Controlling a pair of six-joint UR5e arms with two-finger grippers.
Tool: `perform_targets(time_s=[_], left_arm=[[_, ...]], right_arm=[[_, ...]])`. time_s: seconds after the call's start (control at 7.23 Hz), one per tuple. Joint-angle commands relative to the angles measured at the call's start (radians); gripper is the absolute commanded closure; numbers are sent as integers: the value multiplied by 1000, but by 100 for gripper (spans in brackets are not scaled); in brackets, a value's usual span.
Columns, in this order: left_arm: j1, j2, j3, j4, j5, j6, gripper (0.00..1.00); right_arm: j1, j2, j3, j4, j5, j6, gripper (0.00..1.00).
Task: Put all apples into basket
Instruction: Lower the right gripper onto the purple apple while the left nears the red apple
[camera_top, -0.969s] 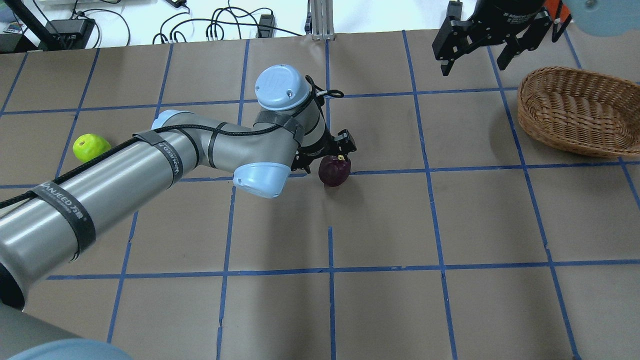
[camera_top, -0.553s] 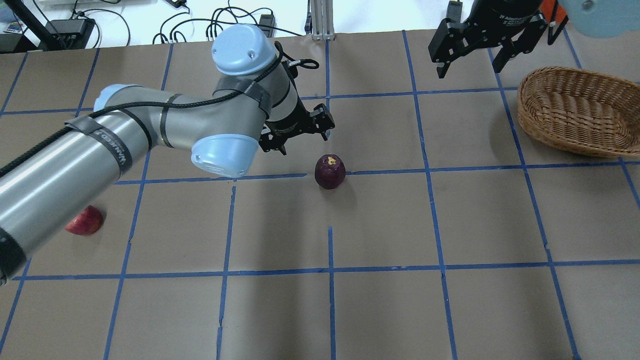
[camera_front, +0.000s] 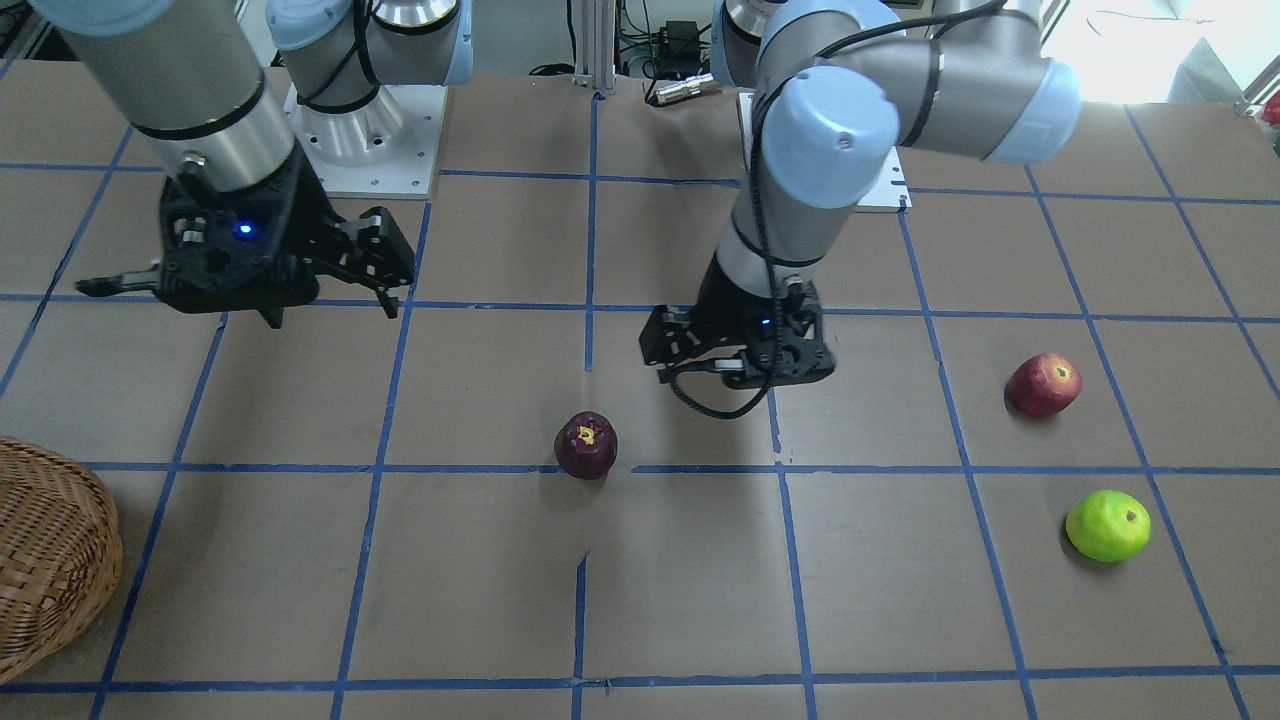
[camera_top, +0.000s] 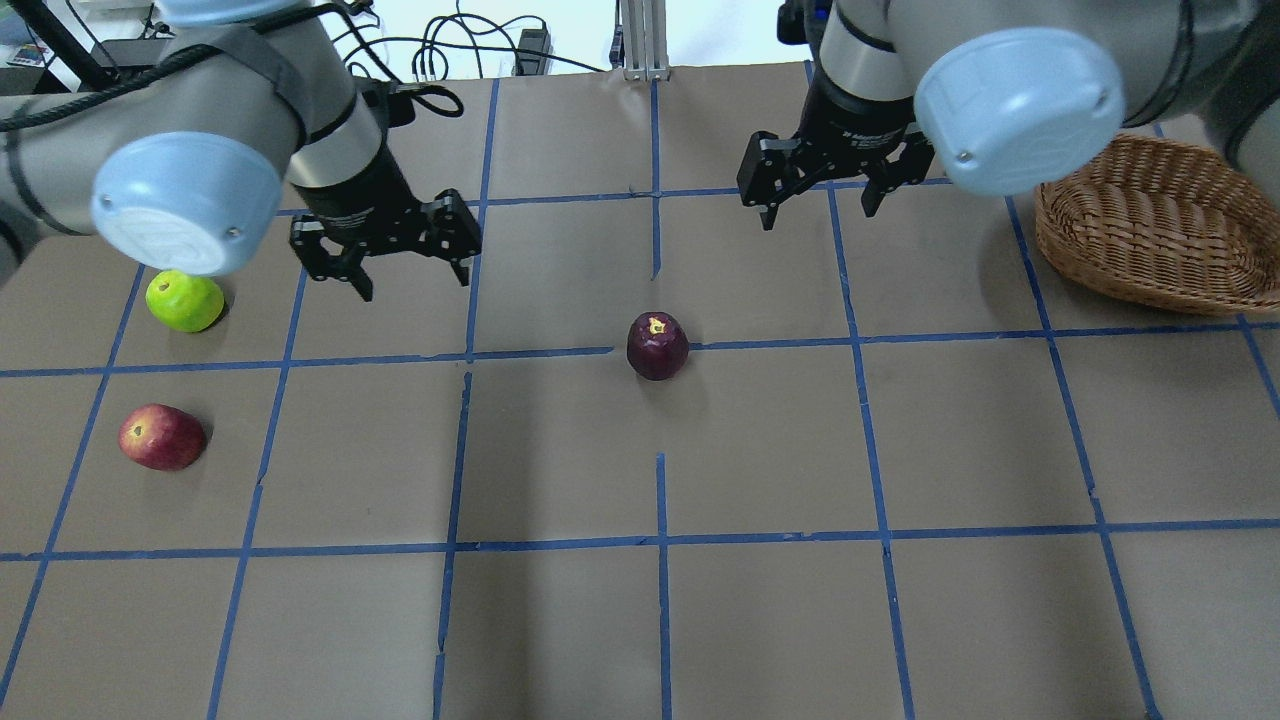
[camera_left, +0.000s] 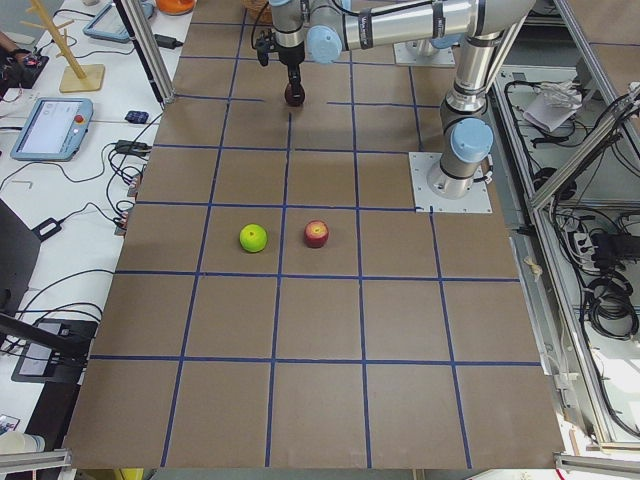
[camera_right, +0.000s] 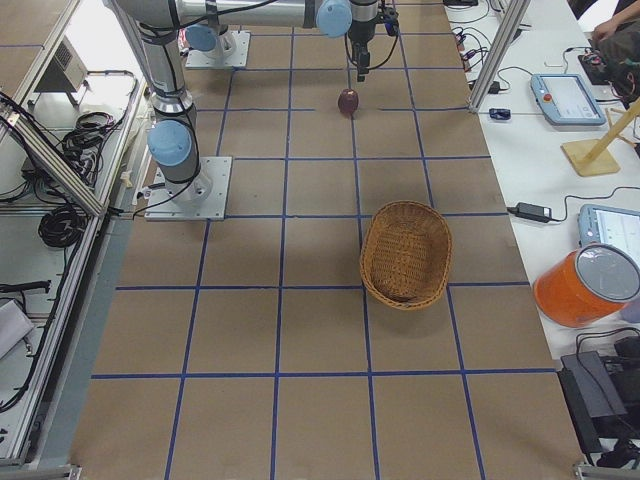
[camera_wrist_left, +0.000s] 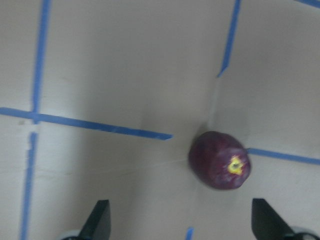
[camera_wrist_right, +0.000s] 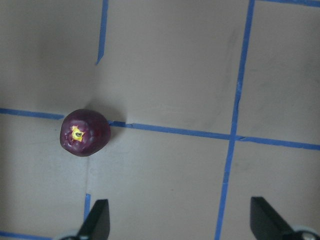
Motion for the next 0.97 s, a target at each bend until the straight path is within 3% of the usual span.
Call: perform_targets(time_s=[0.0,0.14,0.42,0.83], left_arm=[[183,76,-19,-73,105,235,0],[267,81,-38,-72,104,329,0],[397,61,-89,9,102,492,0],[539,17,-282,275,102,599,0]], right_arm=[[120,111,74,-219,-4,152,0],[191,188,56,-281,-10,194,0],[210,275,66,-370,-2,234,0],[210,355,75,-419,-18,241,0]])
